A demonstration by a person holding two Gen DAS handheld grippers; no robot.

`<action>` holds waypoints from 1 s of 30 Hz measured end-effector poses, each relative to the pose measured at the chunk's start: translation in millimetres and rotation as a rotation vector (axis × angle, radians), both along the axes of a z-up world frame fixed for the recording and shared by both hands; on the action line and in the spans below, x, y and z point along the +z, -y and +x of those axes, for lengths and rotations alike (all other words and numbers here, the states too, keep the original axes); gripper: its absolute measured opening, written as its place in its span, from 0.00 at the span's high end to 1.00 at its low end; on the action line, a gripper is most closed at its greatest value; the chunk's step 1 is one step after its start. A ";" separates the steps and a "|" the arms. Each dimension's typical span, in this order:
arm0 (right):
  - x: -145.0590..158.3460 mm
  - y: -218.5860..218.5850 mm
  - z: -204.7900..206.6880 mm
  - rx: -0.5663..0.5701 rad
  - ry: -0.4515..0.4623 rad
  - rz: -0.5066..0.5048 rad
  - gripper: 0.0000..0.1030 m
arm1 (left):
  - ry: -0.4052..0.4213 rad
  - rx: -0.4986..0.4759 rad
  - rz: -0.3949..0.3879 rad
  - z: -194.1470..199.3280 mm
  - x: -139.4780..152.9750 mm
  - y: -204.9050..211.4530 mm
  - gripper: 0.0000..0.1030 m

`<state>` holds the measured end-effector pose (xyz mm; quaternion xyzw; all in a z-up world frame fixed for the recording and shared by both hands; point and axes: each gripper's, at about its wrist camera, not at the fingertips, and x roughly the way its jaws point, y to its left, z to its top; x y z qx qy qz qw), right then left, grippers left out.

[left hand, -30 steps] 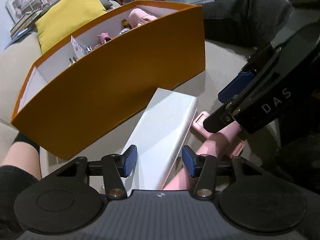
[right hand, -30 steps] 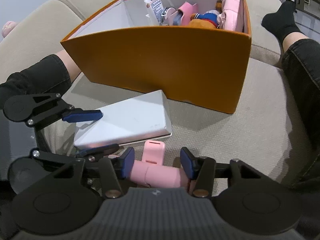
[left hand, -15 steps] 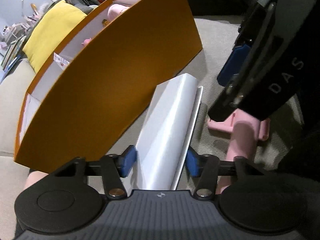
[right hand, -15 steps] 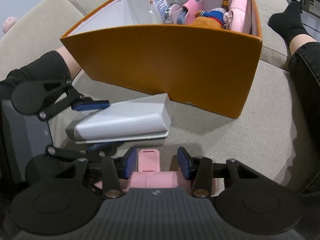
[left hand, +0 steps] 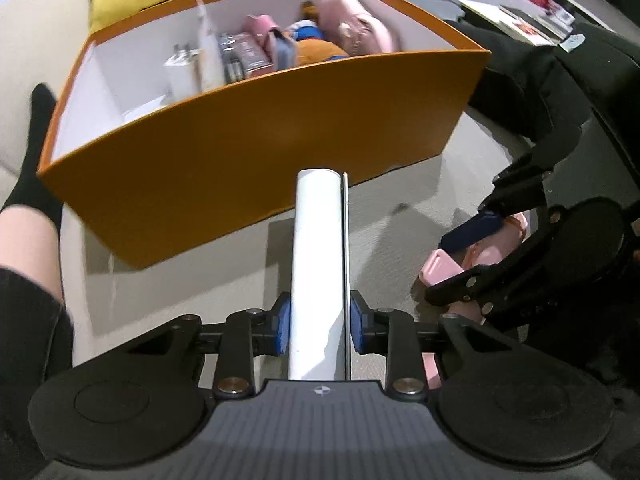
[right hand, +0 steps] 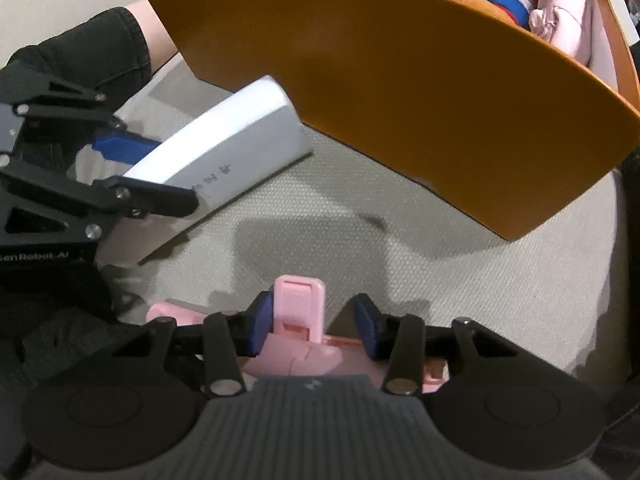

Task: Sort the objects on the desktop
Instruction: 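Grasp the white rectangular box lengthwise with the left gripper, then grasp the pink selfie stick with the right gripper while the left holds the white box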

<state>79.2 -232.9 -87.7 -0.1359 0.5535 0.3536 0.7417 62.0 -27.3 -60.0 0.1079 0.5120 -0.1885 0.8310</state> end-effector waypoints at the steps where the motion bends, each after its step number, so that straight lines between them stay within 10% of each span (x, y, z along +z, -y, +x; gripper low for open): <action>1: 1.4 1.6 0.2 0.001 -0.004 0.006 0.59 | 0.000 0.013 -0.008 -2.5 1.0 -2.2 0.68; 4: 10.3 12.8 3.6 -0.025 -0.018 0.034 1.00 | 0.003 0.028 -0.042 -3.3 3.5 -6.2 0.68; 11: 23.8 17.8 5.2 0.019 -0.057 0.087 0.94 | 0.012 0.023 -0.050 -10.9 12.1 -10.1 0.68; 15: 13.6 2.7 6.8 0.086 -0.103 0.066 0.58 | 0.012 0.017 -0.050 -12.8 13.1 -9.6 0.68; 21: -10.3 -9.6 22.6 0.033 -0.221 0.024 0.59 | 0.010 0.056 -0.054 -19.9 12.0 -15.1 0.68; 27: -9.4 -10.1 10.5 0.014 -0.194 0.040 0.76 | -0.010 0.081 -0.065 -22.8 5.4 -19.8 0.68; 30: 3.1 0.4 12.7 -0.020 -0.191 0.095 1.00 | -0.007 0.083 -0.069 -21.8 5.8 -20.8 0.68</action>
